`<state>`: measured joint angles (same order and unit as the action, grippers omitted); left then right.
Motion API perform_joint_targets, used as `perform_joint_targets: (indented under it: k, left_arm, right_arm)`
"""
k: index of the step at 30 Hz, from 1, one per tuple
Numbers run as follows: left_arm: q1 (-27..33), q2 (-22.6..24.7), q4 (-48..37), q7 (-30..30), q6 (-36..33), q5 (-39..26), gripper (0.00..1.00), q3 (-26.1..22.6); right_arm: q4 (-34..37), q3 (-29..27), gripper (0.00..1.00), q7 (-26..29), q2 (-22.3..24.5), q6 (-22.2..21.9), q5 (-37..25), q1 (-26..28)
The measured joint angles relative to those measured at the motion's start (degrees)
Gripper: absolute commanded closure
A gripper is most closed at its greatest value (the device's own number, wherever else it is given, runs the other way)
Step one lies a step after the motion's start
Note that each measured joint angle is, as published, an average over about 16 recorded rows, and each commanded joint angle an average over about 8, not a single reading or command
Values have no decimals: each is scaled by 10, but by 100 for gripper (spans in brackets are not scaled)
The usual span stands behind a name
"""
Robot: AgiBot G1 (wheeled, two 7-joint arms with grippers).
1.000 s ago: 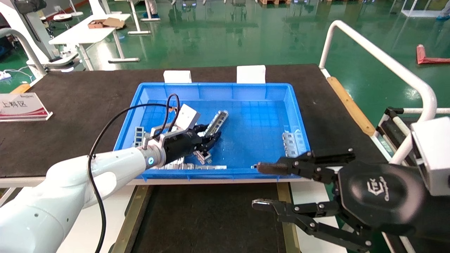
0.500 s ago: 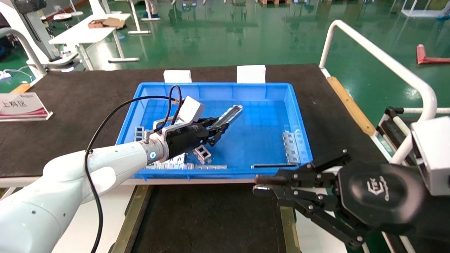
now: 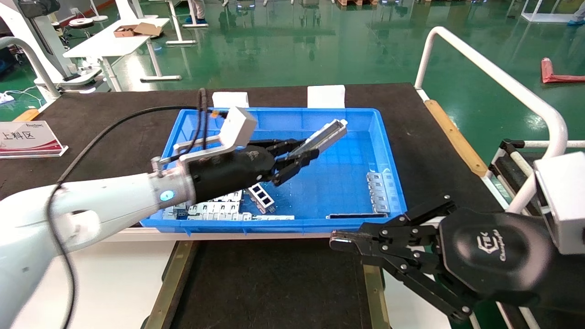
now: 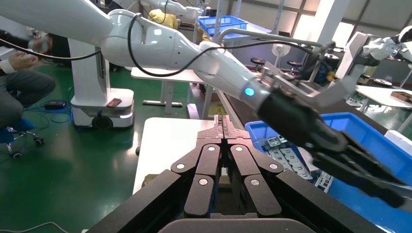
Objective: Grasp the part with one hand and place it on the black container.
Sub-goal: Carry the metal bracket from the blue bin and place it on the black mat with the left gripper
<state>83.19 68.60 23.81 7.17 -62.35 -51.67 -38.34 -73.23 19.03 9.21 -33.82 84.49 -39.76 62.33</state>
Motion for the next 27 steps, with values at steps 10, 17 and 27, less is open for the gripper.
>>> perform_joint_targets:
  k: [10, 17, 27]
  left_arm:
    - [-99, -105, 192, -71, -68, 17, 100, -6]
    - [-203, -173, 353, -131, -14, 17, 100, -14]
    - [-318, -205, 467, -212, 137, -18, 100, -40]
  right_arm:
    - [0, 0, 100, 0, 0, 0, 0, 0]
    - [0, 0, 100, 0, 0, 0, 0, 0]
    - [0, 0, 100, 0, 0, 0, 0, 0]
